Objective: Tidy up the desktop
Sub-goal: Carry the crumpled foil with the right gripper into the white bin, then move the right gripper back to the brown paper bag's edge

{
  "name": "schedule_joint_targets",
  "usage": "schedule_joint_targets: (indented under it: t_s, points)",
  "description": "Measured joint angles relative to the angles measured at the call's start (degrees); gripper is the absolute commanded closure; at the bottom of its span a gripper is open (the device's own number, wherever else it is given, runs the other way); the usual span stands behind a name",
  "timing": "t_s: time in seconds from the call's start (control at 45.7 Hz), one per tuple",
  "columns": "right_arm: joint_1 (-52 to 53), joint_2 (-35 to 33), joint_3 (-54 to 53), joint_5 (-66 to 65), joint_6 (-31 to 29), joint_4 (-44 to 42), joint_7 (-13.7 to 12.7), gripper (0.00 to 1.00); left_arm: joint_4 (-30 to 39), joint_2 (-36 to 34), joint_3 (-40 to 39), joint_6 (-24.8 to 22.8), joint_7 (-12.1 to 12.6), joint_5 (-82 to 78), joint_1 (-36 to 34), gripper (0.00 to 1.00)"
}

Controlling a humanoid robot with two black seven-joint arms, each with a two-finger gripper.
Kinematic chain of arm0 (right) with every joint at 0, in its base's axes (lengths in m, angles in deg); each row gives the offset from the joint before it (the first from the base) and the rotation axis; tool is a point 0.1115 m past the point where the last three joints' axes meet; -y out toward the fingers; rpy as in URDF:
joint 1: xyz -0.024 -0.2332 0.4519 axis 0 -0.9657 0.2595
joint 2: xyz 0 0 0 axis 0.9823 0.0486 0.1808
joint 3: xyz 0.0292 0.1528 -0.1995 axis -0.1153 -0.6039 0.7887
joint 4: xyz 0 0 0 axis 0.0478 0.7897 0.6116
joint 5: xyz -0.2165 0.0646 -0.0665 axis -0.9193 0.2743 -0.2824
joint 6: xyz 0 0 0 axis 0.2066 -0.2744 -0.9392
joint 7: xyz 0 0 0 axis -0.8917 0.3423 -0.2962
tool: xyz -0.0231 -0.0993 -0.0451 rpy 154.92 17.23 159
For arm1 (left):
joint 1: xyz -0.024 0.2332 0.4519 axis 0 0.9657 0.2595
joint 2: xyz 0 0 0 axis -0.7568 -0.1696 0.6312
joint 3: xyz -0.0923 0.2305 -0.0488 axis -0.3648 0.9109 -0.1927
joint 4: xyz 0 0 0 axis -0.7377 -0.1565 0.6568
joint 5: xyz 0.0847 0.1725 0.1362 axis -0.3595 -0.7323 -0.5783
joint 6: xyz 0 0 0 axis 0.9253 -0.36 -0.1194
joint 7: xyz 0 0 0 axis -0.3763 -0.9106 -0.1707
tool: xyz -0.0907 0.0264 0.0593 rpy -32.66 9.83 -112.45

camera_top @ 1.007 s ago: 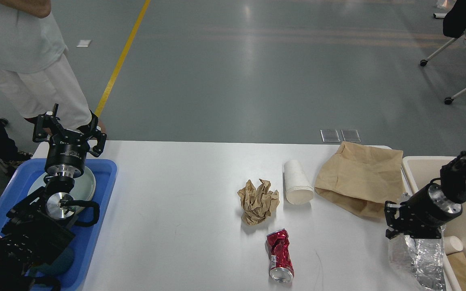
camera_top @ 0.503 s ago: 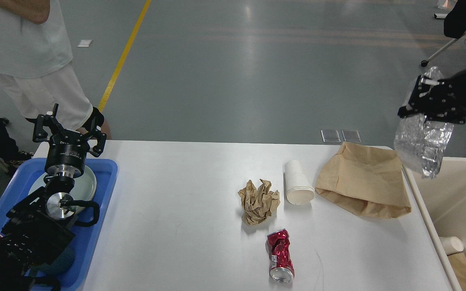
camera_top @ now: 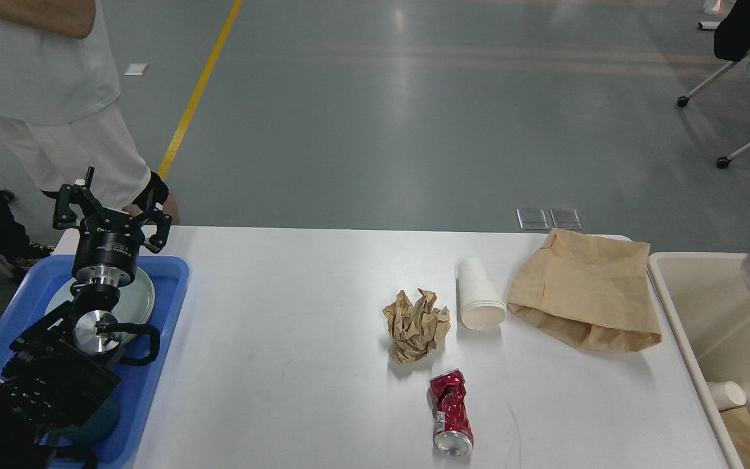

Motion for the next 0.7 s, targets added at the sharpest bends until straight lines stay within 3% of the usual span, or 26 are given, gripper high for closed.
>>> schedule_joint_targets:
  t_s: [0.088,0.175,0.438,0.7]
  points:
    - [-7.3,3.2,0.1,0.1,7.4,-2.4,0.0,0.0,0.0,0.0,0.0,0.0,0.0,0.0,0.0,0.04]
    - [-12.9,6.3,0.3,0.0,10.3,-5.8,0.0,0.0,0.0,0.0,0.0,0.0,0.0,0.0,0.0,0.04]
    - [-20.5,11.2,1.2,0.0,11.3,-10.2,0.0,0.0,0.0,0.0,0.0,0.0,0.0,0.0,0.0,0.04]
    - [-12.4,16.0,5.5,-3.3,10.7,-8.4,-0.1,0.0,0.0,0.0,0.0,0.0,0.0,0.0,0.0,0.04]
